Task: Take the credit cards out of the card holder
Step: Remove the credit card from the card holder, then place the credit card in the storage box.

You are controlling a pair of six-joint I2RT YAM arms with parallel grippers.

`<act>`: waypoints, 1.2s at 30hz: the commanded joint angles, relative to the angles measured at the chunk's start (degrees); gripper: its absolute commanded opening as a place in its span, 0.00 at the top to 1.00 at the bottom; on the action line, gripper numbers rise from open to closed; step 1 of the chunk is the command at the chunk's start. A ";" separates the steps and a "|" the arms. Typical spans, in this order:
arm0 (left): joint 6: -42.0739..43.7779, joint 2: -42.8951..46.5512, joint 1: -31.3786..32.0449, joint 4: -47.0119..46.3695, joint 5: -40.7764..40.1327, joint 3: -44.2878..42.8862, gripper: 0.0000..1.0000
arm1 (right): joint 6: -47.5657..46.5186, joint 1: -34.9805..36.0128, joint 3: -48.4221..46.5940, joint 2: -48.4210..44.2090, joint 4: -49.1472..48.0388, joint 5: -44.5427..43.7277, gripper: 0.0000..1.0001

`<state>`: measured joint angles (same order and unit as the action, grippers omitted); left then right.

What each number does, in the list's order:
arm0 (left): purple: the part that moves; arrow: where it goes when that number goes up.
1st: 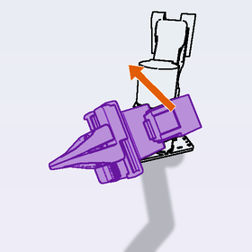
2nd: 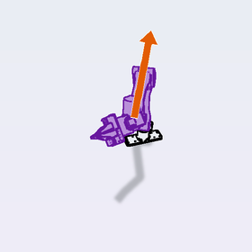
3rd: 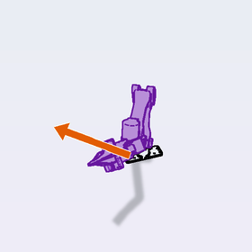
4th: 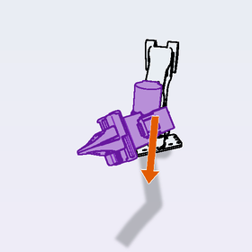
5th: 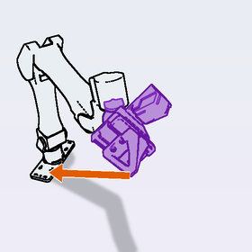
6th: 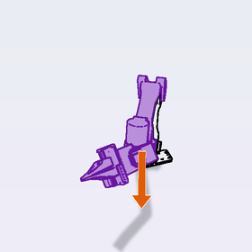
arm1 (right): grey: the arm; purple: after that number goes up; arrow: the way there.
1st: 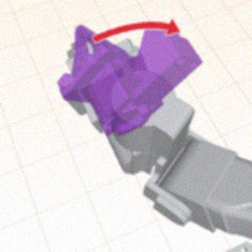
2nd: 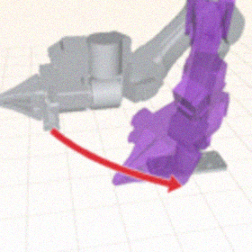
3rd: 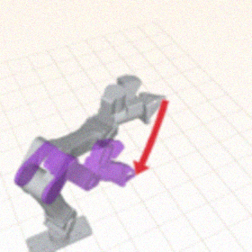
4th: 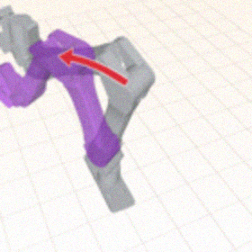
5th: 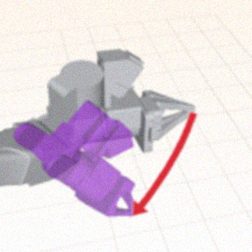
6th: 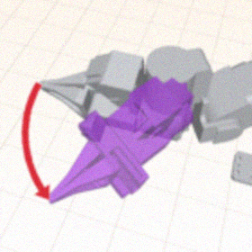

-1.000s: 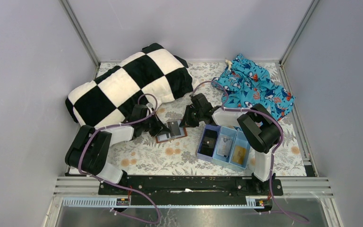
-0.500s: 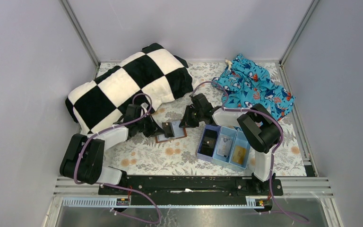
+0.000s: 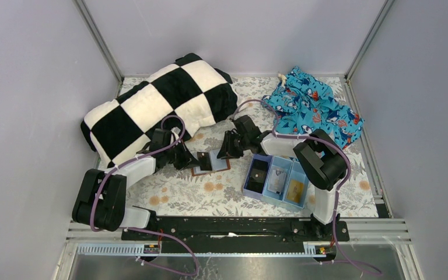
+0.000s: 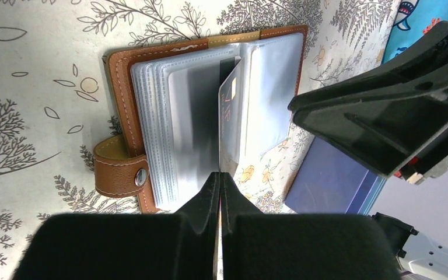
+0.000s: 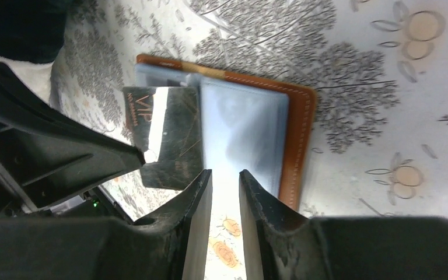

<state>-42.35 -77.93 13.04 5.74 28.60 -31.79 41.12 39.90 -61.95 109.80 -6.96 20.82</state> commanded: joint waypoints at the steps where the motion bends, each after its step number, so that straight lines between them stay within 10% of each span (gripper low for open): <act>1: 0.60 0.98 -0.47 -1.33 1.10 -1.95 1.00 | -1.23 2.03 -3.26 0.58 0.24 3.09 0.69; 11: -0.38 -0.69 -0.49 -3.89 3.48 -2.22 0.99 | -2.09 3.98 -5.12 5.36 0.12 6.02 0.77; 21: -0.98 -2.84 -0.47 -5.56 4.69 -2.17 0.75 | -0.34 4.00 -4.05 6.74 -1.46 6.49 0.80; 29: -1.09 -5.01 -0.46 -8.40 5.32 -1.97 1.00 | 1.47 4.08 -3.68 3.87 -2.42 7.64 0.79; 36: -0.16 -1.02 -0.60 -4.58 6.03 -4.28 1.00 | 0.92 3.05 -3.71 -0.41 -0.52 6.17 0.68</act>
<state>-43.81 -82.37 12.86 -0.05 34.04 -32.32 41.95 43.53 -65.30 114.65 -7.86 27.09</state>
